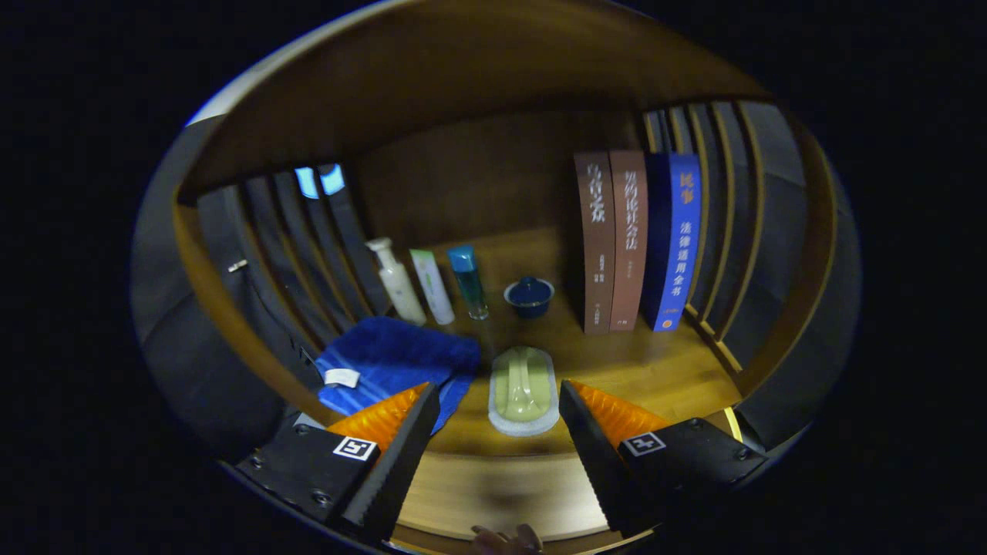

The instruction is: Pull open the drawer, take out the items inside it, and place them on the countertop above the cabinet.

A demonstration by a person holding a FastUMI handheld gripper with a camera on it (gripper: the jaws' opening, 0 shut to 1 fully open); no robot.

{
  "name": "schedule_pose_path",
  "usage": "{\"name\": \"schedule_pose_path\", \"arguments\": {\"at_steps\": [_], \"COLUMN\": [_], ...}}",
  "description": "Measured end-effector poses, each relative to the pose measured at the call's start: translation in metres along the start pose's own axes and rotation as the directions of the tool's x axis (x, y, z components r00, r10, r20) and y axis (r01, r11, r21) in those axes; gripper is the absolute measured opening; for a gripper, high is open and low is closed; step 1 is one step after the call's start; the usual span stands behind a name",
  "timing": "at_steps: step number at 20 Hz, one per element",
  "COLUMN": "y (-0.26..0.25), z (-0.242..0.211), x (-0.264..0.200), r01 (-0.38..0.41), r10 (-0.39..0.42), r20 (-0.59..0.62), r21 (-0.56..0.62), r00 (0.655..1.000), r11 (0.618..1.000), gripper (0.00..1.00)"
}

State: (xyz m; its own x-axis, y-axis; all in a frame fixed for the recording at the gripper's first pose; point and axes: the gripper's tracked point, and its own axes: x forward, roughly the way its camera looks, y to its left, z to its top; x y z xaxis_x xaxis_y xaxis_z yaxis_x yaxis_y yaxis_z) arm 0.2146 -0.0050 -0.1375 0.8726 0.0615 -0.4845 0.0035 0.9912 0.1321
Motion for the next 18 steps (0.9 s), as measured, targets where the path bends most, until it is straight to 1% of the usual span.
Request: {"name": "schedule_pose_path", "arguments": {"at_steps": [2,4,6,8,9,12,16,18], "y": [0.011,0.019,0.018,0.012,0.009,-0.001,-0.021,-0.026], "z": [0.000,-0.014,-0.037,-0.068,-0.087,-0.148,-0.200,-0.215], "x": [-0.041,-0.080,-0.111,-0.131,-0.139,-0.150,-0.141,-0.133], "r01": [-0.023,-0.036,-0.031,-0.012,-0.002,0.014,0.058,0.064], "r10": [0.024,0.040,0.038,0.019,0.008,-0.010,-0.056,-0.066], "r20": [0.097,0.160,0.209,0.249,0.249,0.217,0.184,0.162], "r21": [-0.012,-0.022,-0.035,-0.031,-0.025,-0.019,-0.007,0.015], "r00": [0.995,0.986,0.977,0.968,0.968,0.976,0.981,0.985], "r11": [1.000,0.999,0.999,0.999,1.000,1.000,0.998,0.998], "gripper": [0.99,0.99,0.99,0.99,0.99,0.99,0.99,0.99]}}
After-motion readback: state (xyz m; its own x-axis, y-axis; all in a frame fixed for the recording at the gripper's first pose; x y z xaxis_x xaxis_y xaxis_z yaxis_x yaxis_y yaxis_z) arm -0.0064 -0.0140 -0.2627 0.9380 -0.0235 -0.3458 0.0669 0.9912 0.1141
